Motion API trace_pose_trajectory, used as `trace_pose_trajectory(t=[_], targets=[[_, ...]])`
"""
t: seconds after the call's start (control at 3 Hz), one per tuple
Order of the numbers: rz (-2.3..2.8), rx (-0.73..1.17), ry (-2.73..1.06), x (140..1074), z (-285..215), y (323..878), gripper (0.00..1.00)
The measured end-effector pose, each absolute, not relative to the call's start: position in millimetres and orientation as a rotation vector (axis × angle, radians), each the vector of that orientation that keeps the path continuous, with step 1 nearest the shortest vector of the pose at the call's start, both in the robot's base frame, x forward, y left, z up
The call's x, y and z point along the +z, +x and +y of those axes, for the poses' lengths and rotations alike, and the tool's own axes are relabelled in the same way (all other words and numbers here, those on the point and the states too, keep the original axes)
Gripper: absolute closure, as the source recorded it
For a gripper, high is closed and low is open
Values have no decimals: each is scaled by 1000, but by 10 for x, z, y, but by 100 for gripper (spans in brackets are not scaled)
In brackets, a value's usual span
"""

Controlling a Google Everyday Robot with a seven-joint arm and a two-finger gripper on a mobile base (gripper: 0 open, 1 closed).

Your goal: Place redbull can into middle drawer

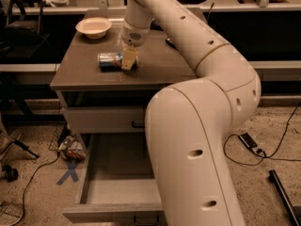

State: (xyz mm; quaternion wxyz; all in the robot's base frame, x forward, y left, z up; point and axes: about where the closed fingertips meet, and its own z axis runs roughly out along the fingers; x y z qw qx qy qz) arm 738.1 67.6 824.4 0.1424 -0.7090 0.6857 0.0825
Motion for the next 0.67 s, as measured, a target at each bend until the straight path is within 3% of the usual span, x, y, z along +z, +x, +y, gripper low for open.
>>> trace_pose_trajectory(t=[0.33,0.67], targets=[[1952,274,-2005,8366,585,7316,94],[1976,270,-1907,8579,273,7199,100]])
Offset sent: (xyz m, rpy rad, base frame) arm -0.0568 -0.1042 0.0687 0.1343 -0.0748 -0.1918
